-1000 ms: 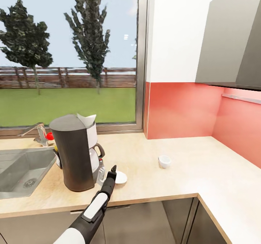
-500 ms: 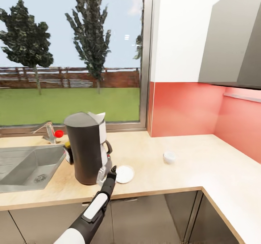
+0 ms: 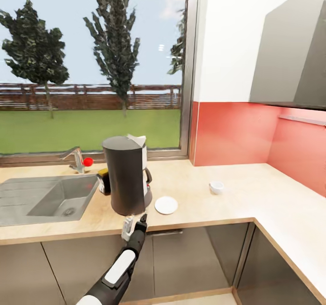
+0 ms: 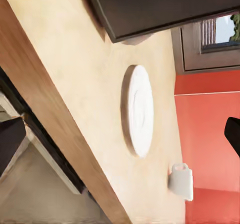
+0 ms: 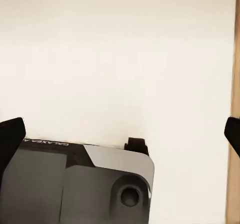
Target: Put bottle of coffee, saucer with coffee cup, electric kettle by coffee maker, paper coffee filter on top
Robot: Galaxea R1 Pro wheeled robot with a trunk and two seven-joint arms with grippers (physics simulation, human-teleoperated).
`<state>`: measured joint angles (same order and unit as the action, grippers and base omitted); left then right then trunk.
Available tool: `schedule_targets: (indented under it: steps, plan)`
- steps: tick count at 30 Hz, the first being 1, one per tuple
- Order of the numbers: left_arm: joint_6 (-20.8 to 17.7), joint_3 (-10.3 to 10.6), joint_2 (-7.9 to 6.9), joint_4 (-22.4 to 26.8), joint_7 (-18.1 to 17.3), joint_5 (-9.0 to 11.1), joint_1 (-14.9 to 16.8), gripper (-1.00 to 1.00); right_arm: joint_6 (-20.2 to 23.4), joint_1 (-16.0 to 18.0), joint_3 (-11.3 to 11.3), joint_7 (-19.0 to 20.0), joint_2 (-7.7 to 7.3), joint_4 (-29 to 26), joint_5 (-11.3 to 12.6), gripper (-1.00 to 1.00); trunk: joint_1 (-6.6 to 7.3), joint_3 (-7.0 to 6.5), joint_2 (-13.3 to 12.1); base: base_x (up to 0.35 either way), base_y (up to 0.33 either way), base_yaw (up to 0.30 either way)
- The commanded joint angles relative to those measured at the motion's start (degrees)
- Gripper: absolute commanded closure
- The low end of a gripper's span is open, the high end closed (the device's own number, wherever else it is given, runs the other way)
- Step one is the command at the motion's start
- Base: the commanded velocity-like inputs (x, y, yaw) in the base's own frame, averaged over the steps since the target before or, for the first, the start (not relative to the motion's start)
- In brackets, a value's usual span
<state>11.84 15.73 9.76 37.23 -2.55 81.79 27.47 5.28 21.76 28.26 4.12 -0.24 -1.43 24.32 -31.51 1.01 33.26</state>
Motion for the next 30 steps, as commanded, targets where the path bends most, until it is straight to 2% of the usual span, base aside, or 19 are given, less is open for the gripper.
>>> schedule_targets:
  steps: [1,4,8,10,11,13,16,17,19,20,21,22,24,25,27,28,29,30]
  plan:
    - [0.4,0.3,-0.03,-0.1,-0.8,0.6,-0.3,-1.00,0.3,0.0,0.5,0.1,-0.03,-0.1,0.6,-1.00,0.01,0.11,0.1,-0.319,0.041,0.000]
    - [0.4,0.4,-0.21,-0.1,-4.8,0.2,-2.5,-1.00,0.3,0.0,0.5,0.1,-0.03,-0.1,0.5,-1.00,0.01,0.11,0.1,-0.325,0.009,0.000]
    - [0.5,0.5,-0.54,0.0,-7.7,0.0,-4.8,-1.00,0.3,0.0,0.5,0.1,-0.03,-0.1,0.6,-1.00,0.01,0.11,0.1,-0.326,0.002,0.000]
    - [0.6,0.7,-1.23,0.0,-9.7,-0.4,-6.4,-1.00,0.3,0.0,0.5,0.1,-0.03,-0.1,0.6,-1.00,0.01,0.11,0.1,-0.326,0.000,0.000]
    - [0.6,0.7,-1.99,0.0,-11.3,-1.2,-7.3,-1.00,0.3,0.0,0.5,0.1,-0.03,-0.1,0.6,-1.00,0.01,0.11,0.1,-0.326,0.000,0.000]
    - [0.6,0.8,-3.63,-0.1,-13.1,-4.1,-8.7,-1.00,0.3,0.0,0.5,0.1,-0.03,-0.1,0.6,-1.00,0.01,0.11,0.1,-0.327,0.000,0.000]
    - [0.8,0.7,-5.65,-2.5,-13.6,-10.6,-11.8,-1.00,0.3,0.0,0.5,0.1,-0.05,-0.1,0.6,-1.00,0.01,0.11,0.1,-0.321,0.000,0.000]
    - [0.9,0.7,-5.89,-3.4,-13.6,-11.6,-12.1,-1.00,0.3,0.0,0.5,0.1,-0.05,-0.1,0.6,-1.00,0.01,0.11,0.1,-0.314,0.000,0.000]
    - [1.3,0.4,-6.61,-7.8,-13.7,-15.2,-12.9,-1.00,0.2,0.0,0.5,0.1,-0.09,-0.1,0.6,-1.00,0.01,0.11,0.1,-0.303,0.000,0.000]
    - [1.4,0.3,-6.75,-9.2,-13.8,-16.0,-13.0,-1.00,0.2,0.0,0.5,0.1,-0.09,-0.1,0.6,-1.00,0.01,0.11,0.1,-0.290,0.000,0.000]
    - [1.8,0.3,-7.00,-12.0,-13.8,-17.5,-13.2,-1.00,0.2,0.0,0.5,0.1,-0.10,-0.1,0.6,-1.00,0.01,0.11,0.1,-0.267,0.000,0.000]
    - [3.3,0.3,-7.78,-17.1,-13.8,-20.2,-13.3,-1.00,0.2,0.0,0.5,0.1,-0.11,-0.1,0.6,-1.00,0.01,0.11,0.1,-0.178,0.000,0.000]
    - [5.6,0.4,-8.88,-21.0,-13.8,-23.0,-13.4,-1.00,0.1,0.0,0.4,0.1,-0.14,-0.1,0.7,-1.00,0.01,0.11,0.1,-0.097,0.000,0.000]
    - [6.1,0.4,-9.18,-21.9,-13.8,-23.7,-13.4,-1.00,0.1,0.0,0.4,0.1,-0.15,-0.1,0.7,-1.00,0.01,0.11,0.1,-0.061,0.000,0.000]
    - [7.7,0.5,-10.73,-24.9,-13.8,-26.8,-13.5,-1.00,-0.1,0.0,0.4,0.1,-0.18,-0.1,0.7,-1.00,0.01,0.11,0.1,-0.032,0.000,0.000]
    - [8.6,0.5,-12.88,-28.1,-13.8,-29.9,-13.5,-1.00,-0.1,0.0,0.4,0.1,-0.20,-0.1,0.8,-1.00,0.01,0.11,0.1,-0.008,0.000,0.000]
    - [8.7,0.5,-13.30,-28.6,-13.8,-30.3,-13.5,-1.00,-0.1,0.0,0.4,0.1,-0.20,-0.1,0.9,-1.00,0.01,0.11,0.1,-0.007,0.000,0.000]
    - [8.8,0.6,-14.79,-30.3,-13.8,-31.3,-13.5,-1.00,-0.2,0.0,0.4,0.1,-0.20,-0.1,1.0,-1.00,0.01,0.11,0.1,-0.003,0.000,0.000]
